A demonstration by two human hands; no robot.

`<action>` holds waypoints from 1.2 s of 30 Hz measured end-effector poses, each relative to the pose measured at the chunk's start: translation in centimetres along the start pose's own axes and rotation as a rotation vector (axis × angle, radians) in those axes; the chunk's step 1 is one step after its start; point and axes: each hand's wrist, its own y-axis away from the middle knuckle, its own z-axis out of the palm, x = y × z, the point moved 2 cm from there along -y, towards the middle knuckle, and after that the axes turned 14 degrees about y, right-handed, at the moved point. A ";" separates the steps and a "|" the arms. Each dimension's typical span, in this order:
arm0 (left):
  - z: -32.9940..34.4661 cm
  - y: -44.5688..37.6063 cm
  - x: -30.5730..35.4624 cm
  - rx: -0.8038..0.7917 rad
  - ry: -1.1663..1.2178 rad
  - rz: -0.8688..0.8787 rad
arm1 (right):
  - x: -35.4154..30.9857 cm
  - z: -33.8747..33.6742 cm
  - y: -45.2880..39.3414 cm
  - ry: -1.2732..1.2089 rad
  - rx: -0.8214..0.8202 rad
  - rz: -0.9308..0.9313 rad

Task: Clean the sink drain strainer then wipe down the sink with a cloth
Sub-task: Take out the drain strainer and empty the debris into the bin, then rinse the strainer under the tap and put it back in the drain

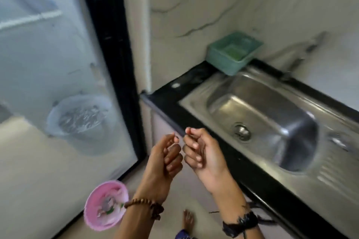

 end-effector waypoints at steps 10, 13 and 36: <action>18.1 -11.1 -19.9 -0.220 -0.340 -0.439 | -13.8 -21.9 6.4 -0.066 0.562 -0.308; 20.8 -15.1 -26.1 -0.185 -0.448 -0.459 | -16.0 -29.1 6.1 -0.098 0.696 -0.284; 24.5 -29.1 -37.8 -0.040 -0.860 -0.290 | -17.8 -47.6 0.9 1.363 1.151 0.005</action>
